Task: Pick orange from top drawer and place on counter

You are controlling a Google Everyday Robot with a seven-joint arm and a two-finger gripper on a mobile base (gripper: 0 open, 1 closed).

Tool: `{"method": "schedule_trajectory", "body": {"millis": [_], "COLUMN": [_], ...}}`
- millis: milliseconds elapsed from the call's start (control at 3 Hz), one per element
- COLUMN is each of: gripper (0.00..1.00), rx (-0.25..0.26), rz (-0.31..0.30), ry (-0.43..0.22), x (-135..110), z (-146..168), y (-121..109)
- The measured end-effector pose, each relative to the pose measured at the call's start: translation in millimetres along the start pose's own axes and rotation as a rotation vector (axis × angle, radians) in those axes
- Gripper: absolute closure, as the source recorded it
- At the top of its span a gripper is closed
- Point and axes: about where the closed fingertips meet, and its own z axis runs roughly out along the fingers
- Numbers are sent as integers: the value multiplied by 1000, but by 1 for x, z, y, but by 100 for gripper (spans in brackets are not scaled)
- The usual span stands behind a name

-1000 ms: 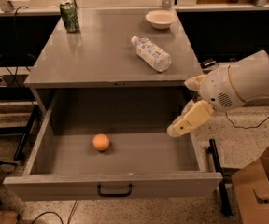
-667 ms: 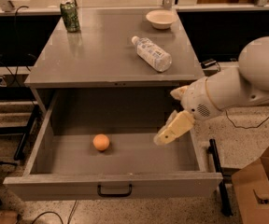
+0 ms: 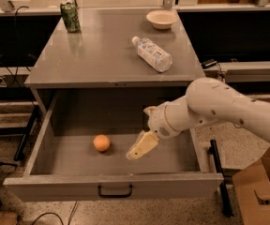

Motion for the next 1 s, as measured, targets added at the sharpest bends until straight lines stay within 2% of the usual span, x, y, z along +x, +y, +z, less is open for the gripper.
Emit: {"method": "schedule_trajectory", "body": {"millis": [333,667,1000], "gripper": [0,0,0], "rx": [43,81,81], "rz": [-2,-3,-4], "ry": [-26,-45,-46], "x": [-3,-9,-9], "z": [44,43,44], "y": [-7,-17,-17]}}
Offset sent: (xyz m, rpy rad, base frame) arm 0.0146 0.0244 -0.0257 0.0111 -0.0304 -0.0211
